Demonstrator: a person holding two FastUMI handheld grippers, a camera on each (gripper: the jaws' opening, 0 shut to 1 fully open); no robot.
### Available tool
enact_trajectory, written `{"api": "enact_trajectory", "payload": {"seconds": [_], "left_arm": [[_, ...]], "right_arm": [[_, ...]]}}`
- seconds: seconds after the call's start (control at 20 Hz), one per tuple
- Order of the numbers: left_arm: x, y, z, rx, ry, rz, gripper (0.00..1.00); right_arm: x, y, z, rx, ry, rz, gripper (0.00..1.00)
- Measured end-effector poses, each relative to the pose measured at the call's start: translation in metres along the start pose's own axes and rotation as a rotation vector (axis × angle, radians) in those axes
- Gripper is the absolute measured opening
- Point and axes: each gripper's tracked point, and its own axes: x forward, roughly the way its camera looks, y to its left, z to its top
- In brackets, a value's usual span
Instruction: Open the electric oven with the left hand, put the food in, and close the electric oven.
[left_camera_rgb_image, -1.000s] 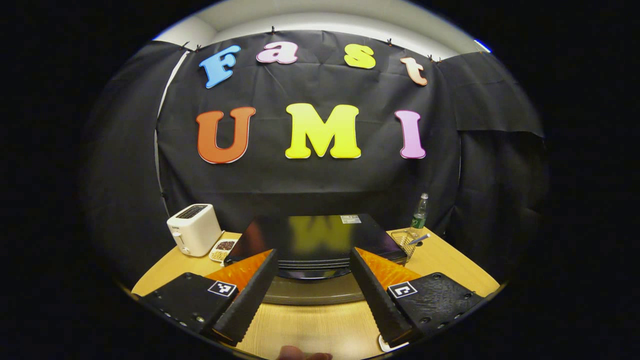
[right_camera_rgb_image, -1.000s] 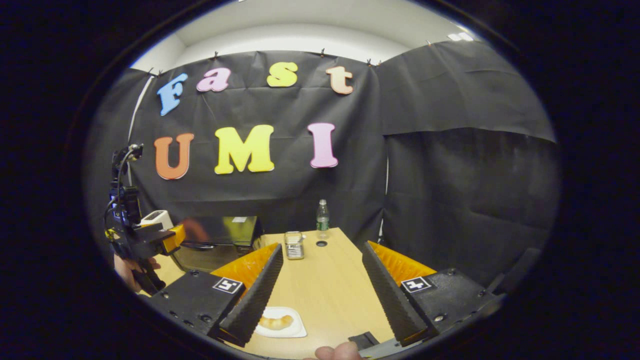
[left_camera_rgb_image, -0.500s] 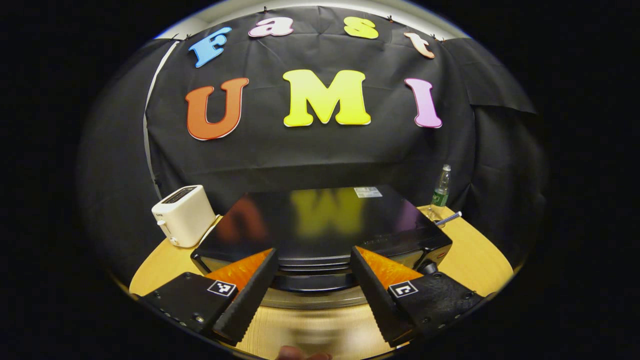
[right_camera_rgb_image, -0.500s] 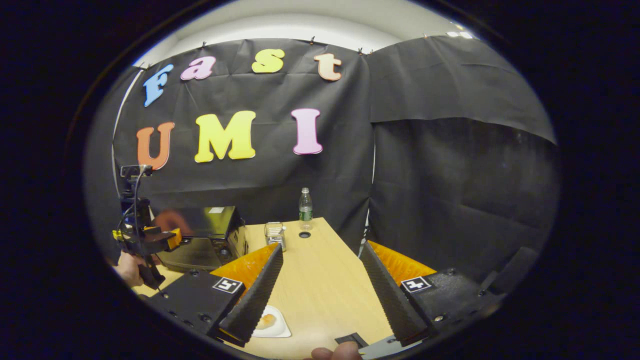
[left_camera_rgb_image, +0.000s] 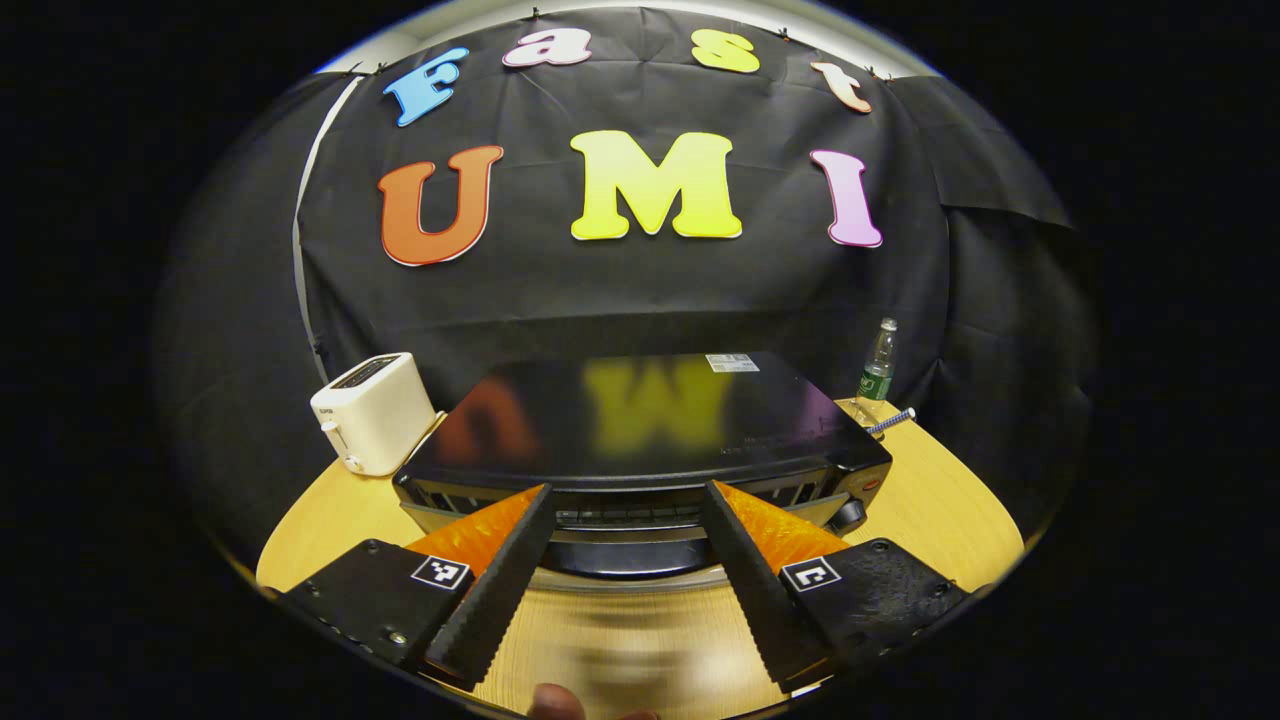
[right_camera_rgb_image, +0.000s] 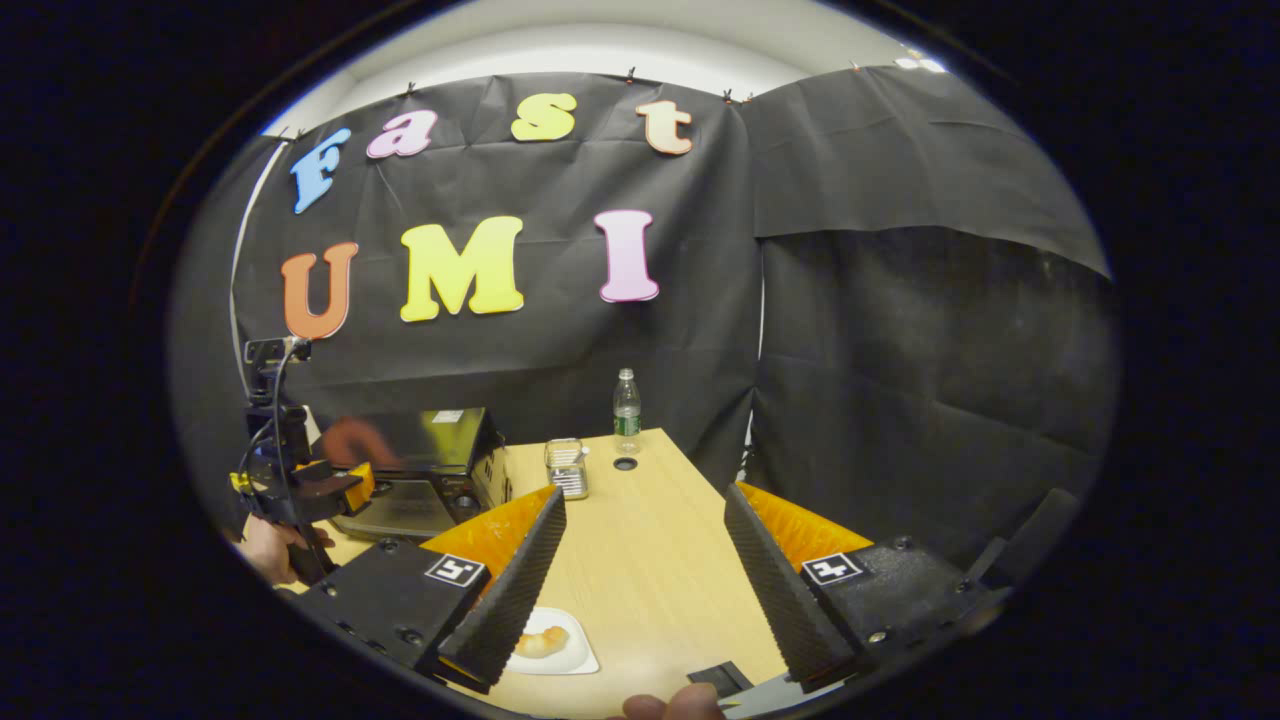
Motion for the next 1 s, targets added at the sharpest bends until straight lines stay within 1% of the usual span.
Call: {"api": "enact_trajectory", "payload": {"seconds": [0.1, 0.25, 0.4, 0.5, 0.7, 0.8, 0.85, 0.95, 1.0], "left_arm": [[-0.014, -0.001, -0.014, -0.002, 0.022, 0.005, 0.98], [-0.032, -0.005, -0.064, -0.05, 0.152, -0.002, 0.97], [-0.051, -0.008, -0.102, -0.089, 0.229, -0.017, 0.97], [-0.059, -0.01, -0.123, -0.08, 0.261, -0.022, 0.97], [-0.057, -0.01, -0.153, -0.082, 0.312, -0.016, 0.96], [-0.057, -0.01, -0.172, -0.093, 0.36, -0.015, 0.96], [-0.059, -0.011, -0.183, -0.107, 0.388, -0.013, 0.96], [-0.057, -0.01, -0.183, -0.066, 0.365, -0.014, 0.98], [-0.057, -0.01, -0.187, -0.041, 0.377, -0.016, 0.95]], "right_arm": [[-0.001, 0.002, -0.004, 0.001, 0.011, 0.003, 0.99], [-0.007, 0.01, -0.01, 0.002, 0.023, 0.026, 0.99], [-0.014, 0.015, -0.013, -0.019, 0.026, 0.045, 0.99], [-0.02, 0.015, -0.018, -0.032, 0.035, 0.053, 0.99], [-0.029, 0.012, -0.026, -0.045, 0.064, 0.06, 0.99], [-0.033, 0.01, -0.027, -0.051, 0.067, 0.061, 1.0], [-0.034, 0.011, -0.028, -0.061, 0.07, 0.063, 0.99], [-0.035, 0.012, -0.033, -0.073, 0.085, 0.075, 1.0], [-0.035, 0.016, -0.035, -0.074, 0.095, 0.089, 0.99]]}}
